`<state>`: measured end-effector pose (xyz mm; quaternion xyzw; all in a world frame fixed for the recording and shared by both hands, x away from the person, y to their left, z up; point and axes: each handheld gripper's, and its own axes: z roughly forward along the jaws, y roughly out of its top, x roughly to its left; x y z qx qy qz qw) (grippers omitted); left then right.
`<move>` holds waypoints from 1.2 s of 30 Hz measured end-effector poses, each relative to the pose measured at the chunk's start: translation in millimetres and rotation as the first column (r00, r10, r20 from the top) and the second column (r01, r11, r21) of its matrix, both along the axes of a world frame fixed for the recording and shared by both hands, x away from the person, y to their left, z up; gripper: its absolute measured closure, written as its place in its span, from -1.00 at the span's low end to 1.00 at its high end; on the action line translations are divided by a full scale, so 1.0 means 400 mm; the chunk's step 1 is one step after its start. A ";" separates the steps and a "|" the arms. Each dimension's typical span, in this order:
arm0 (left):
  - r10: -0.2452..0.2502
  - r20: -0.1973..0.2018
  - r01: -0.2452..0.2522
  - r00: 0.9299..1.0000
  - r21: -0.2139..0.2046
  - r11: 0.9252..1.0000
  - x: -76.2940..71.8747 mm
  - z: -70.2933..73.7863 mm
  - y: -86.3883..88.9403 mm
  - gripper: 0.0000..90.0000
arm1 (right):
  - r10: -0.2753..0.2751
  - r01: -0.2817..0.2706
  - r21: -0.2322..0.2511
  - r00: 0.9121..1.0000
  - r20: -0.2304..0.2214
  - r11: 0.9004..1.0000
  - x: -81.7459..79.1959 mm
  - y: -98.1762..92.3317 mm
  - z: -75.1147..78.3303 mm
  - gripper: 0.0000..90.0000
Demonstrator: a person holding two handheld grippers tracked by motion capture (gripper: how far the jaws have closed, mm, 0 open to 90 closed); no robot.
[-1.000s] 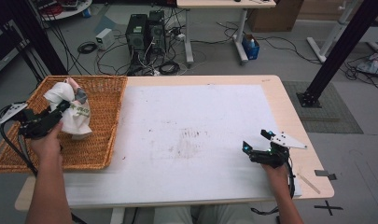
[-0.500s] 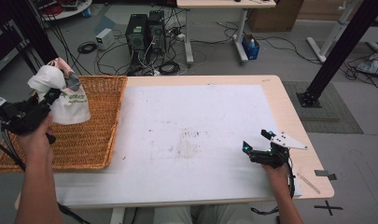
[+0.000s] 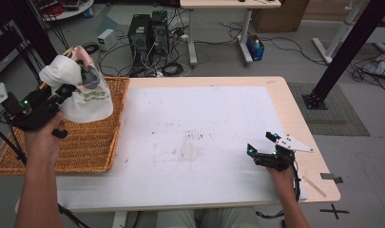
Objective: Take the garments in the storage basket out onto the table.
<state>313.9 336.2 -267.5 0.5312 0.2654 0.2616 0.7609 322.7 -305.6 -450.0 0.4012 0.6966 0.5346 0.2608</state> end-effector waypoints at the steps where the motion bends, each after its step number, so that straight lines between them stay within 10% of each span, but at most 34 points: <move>1: 0.000 0.000 0.000 1.000 0.000 1.000 0.000 0.000 0.000 0.28 | 0.000 0.000 0.000 1.000 0.000 1.000 0.000 0.000 0.000 -0.88; 10: -0.192 -0.007 0.193 0.981 0.059 0.980 0.050 -0.008 -0.164 0.26 | 0.004 -0.004 -0.005 1.000 0.002 1.000 0.000 0.000 0.000 -0.88; 23: -0.391 -0.147 0.404 0.909 0.068 0.912 0.151 -0.161 -0.495 0.24 | 0.005 -0.005 -0.004 1.000 0.006 1.000 -0.001 0.000 0.000 -0.88; 32: -0.306 -0.328 0.367 0.894 0.141 0.920 0.202 -0.301 -0.608 0.17 | 0.002 -0.002 0.001 1.000 0.001 1.000 -0.001 0.000 0.000 -0.88; 36: -0.232 -0.452 0.344 0.861 0.183 0.921 0.228 -0.375 -0.638 -0.10 | 0.003 -0.003 0.002 1.000 0.003 1.000 0.000 -0.001 0.000 -0.88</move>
